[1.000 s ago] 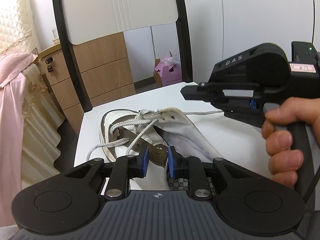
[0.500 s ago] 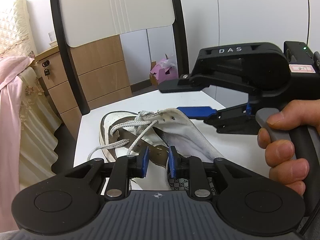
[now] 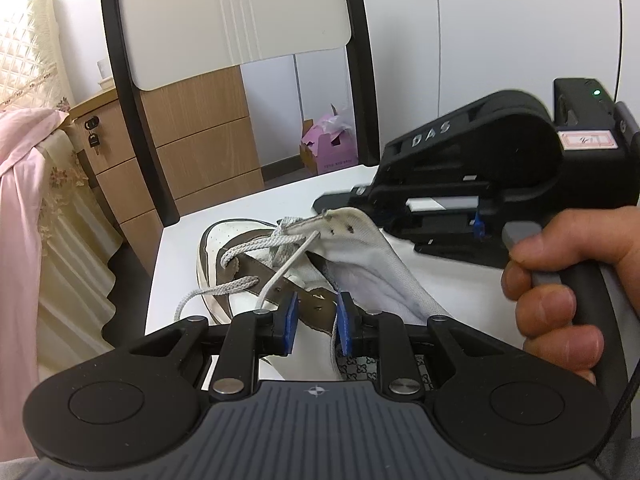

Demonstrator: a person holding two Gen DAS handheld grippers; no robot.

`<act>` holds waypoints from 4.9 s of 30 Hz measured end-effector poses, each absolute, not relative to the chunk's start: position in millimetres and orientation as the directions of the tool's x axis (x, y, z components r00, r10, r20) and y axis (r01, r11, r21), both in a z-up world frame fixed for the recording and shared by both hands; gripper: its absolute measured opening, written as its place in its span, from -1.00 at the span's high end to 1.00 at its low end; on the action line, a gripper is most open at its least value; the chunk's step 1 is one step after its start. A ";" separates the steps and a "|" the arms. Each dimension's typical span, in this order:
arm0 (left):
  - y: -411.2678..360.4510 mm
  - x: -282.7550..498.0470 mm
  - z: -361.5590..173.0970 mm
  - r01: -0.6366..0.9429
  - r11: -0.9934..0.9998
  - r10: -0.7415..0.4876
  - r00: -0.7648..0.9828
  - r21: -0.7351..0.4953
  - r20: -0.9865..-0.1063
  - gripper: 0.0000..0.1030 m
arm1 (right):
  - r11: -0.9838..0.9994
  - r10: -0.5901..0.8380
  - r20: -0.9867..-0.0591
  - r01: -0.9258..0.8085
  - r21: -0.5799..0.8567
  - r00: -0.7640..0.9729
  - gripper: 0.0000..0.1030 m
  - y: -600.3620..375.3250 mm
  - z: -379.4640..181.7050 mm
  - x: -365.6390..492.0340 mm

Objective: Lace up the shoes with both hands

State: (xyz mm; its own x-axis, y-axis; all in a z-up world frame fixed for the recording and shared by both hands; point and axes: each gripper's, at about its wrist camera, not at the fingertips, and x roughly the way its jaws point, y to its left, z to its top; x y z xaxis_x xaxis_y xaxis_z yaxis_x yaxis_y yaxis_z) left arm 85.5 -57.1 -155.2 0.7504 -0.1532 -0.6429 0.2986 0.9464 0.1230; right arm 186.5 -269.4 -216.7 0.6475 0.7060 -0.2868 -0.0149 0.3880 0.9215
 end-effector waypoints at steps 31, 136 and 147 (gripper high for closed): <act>-41.2 81.9 -150.3 0.225 0.958 -0.087 0.821 0.178 -0.564 0.18 | 0.403 0.695 -0.300 -0.007 0.915 0.653 0.72 -269.6 -212.8 183.4; -13.1 92.5 -145.0 0.028 0.979 0.098 0.807 0.203 -0.583 0.77 | 0.622 0.175 -0.534 0.328 0.711 0.827 0.97 -386.2 -207.6 152.3; -13.0 93.6 -147.0 0.024 0.987 0.076 0.811 0.162 -0.581 0.75 | 0.661 0.260 -0.640 0.350 0.663 0.723 0.54 -393.2 -211.2 135.9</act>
State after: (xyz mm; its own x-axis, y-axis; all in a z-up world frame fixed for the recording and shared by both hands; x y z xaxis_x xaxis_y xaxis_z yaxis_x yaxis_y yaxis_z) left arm 93.6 -13.0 -147.0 0.8107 0.0757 -0.5805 0.0237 0.9865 0.1618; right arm 135.9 -393.2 -211.2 0.7230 0.2595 -0.6403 0.3500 0.6614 0.6633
